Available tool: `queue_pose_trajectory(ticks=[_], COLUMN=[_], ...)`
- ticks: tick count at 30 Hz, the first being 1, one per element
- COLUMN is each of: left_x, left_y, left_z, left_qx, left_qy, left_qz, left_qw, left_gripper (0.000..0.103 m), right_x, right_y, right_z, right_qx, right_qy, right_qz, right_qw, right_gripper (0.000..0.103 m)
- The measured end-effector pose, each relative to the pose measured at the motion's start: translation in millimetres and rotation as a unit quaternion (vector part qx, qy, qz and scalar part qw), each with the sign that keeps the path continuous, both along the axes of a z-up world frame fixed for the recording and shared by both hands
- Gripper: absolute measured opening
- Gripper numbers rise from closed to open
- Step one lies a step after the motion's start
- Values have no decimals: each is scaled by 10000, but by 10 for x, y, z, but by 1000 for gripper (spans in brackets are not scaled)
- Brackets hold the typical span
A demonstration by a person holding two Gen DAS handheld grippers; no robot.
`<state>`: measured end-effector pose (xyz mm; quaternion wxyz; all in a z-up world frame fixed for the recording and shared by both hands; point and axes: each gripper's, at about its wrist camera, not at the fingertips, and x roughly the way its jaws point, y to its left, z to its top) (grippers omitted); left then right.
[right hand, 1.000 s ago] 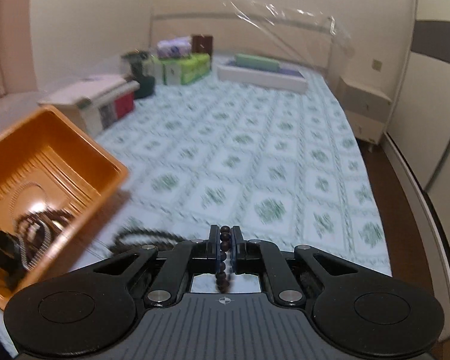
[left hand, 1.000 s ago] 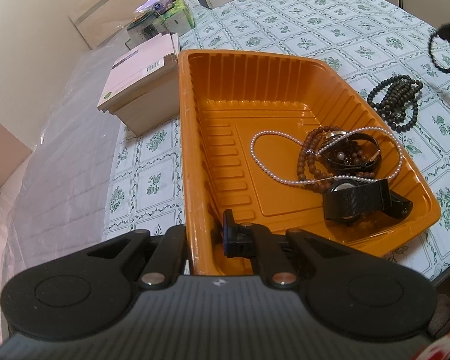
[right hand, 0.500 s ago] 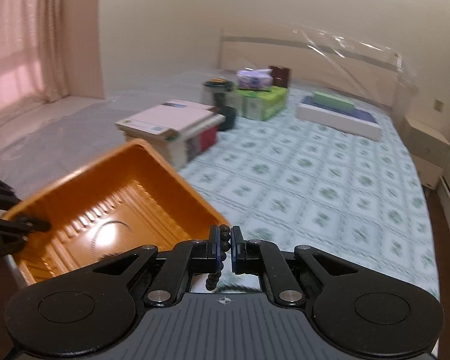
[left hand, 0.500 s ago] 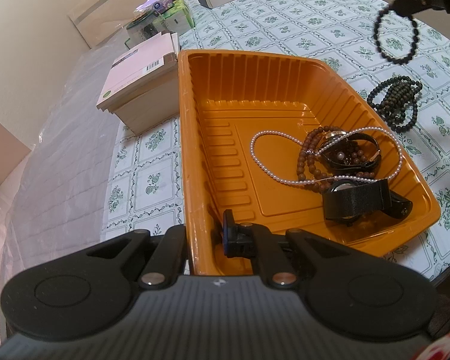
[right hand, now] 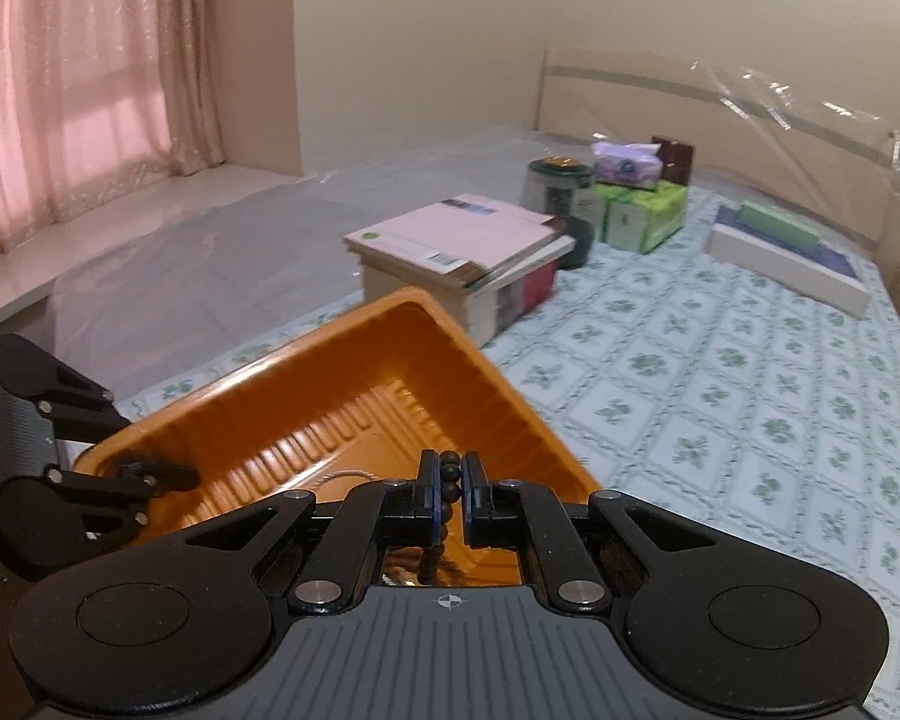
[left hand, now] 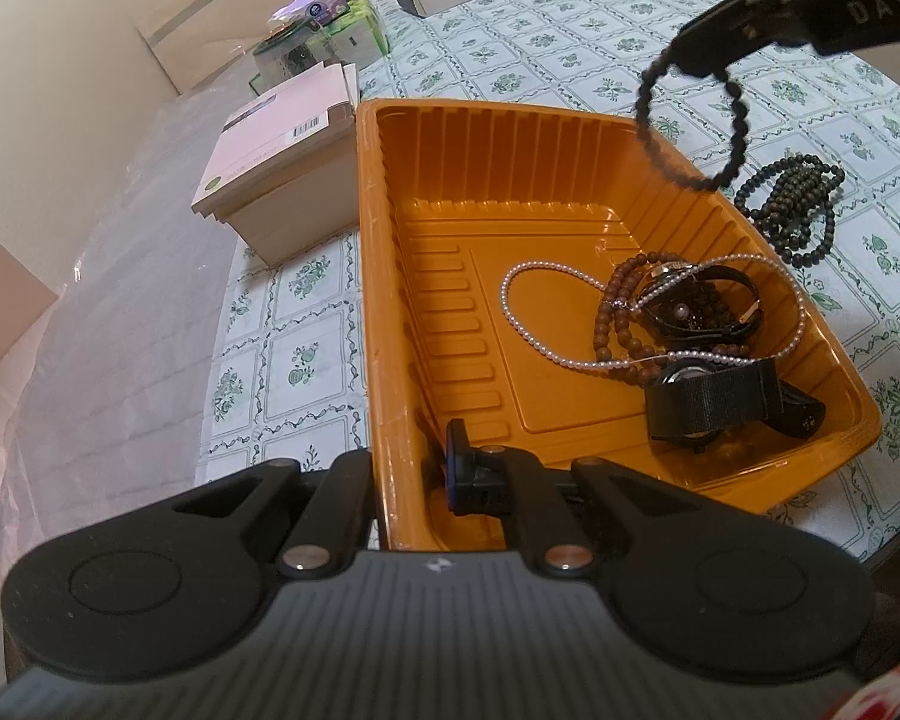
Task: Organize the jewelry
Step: 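Carry the dark bead bracelet toward the tray with the right tool, then lower the dark bead bracelet into the tray with the right tool, release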
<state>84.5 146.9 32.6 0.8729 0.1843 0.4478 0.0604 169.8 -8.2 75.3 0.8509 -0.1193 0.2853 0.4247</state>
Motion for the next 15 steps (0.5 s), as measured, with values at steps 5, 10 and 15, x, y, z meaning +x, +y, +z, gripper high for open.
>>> queue_pose_trajectory(ticks=[5, 10, 15], left_x=[1, -3, -4], left_y=[2, 1, 4], left_z=[5, 6, 4], left_qx=[-7, -24, -28], left_qy=[-1, -3, -5], left_qz=[-2, 2, 2], left_qw=[10000, 10000, 10000], left_gripper=[6, 6, 6], right_x=[-2, -5, 0], right_y=[147, 246, 302], right_z=[-52, -105, -150], right_qx=[-45, -68, -102], right_qy=[67, 189, 257], right_qz=[160, 238, 265], right_qw=[9998, 9995, 9993], right_gripper=[6, 6, 6])
